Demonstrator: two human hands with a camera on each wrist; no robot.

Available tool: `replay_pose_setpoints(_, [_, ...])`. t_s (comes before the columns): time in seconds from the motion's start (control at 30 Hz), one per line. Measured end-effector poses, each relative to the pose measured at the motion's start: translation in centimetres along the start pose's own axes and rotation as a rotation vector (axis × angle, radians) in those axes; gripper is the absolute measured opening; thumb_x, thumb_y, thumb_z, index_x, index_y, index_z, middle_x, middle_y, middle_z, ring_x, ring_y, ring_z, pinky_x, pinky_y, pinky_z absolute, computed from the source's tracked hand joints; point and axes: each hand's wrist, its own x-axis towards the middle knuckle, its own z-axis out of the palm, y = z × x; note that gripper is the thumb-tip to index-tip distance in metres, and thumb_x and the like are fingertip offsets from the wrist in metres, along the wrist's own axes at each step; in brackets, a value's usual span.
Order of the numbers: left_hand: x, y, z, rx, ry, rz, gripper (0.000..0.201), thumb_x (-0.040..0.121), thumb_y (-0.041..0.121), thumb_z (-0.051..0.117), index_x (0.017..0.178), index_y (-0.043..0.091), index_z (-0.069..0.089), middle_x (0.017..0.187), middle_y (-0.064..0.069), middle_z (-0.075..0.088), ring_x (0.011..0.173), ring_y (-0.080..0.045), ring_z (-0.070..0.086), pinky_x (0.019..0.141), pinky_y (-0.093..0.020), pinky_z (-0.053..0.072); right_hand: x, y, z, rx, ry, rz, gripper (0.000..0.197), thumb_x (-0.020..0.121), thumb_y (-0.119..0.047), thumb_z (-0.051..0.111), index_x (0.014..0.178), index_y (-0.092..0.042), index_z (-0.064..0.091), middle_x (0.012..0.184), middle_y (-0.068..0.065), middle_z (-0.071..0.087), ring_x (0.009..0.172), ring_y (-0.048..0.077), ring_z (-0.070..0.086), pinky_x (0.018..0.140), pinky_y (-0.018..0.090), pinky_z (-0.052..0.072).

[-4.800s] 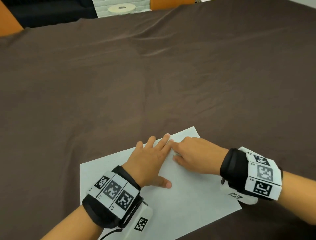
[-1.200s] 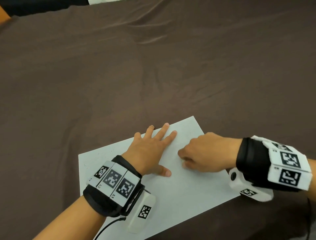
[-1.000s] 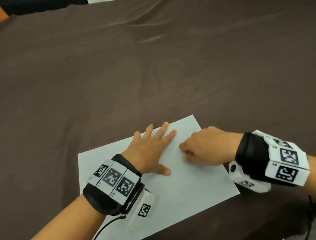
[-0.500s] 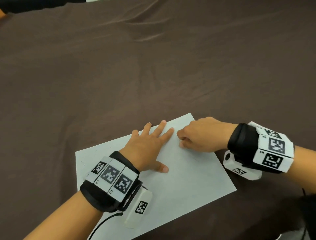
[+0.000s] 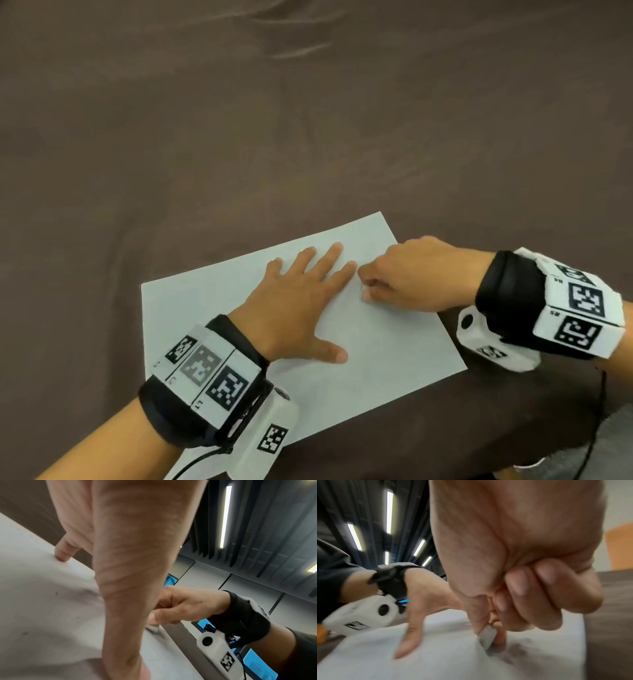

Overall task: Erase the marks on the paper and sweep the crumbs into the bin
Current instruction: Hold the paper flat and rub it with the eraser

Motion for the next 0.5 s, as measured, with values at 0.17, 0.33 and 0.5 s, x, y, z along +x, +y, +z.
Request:
replay_pose_setpoints(0.17, [0.0,-0.2,0.2,0.013,0.016,-0.008,0.122,0.071,0.082,0.055,0.153,0.027,-0.018,0.158,0.01,-0.031,0.149,-0.019,-0.014,0.119,-0.05,0.008,-0.3,-1.4,1.5,-0.06,0.053,-0.079,0.024,0.1,-0.041,0.03,0.089,-0.022,0.04,0.066,-0.008,0.032,0.067,0.022,0.04,0.064,0.032,0.031])
replay_pose_setpoints(0.33, [0.0,-0.4,0.3,0.002,0.013,-0.013,0.125,0.07,0.084,0.053,0.153,0.025,-0.02,0.157,0.011,-0.032,0.148,-0.017,-0.016,0.119,-0.049,0.007,0.0,-0.3,0.4,-0.039,0.077,0.021,0.023,0.101,-0.041,0.029,0.088,-0.023,0.036,0.066,-0.008,0.031,0.061,0.019,0.036,0.065,0.031,0.031])
replay_pose_setpoints(0.5, [0.0,-0.3,0.2,0.034,-0.024,-0.01,0.128,0.07,0.085,0.052,0.151,0.024,-0.026,0.155,0.01,-0.036,0.148,-0.019,-0.019,0.119,-0.051,0.007,-1.2,-3.2,2.4,-0.055,0.043,-0.179,0.024,0.102,-0.04,0.028,0.09,-0.02,0.032,0.068,-0.001,0.038,0.055,0.019,0.033,0.064,0.031,0.03])
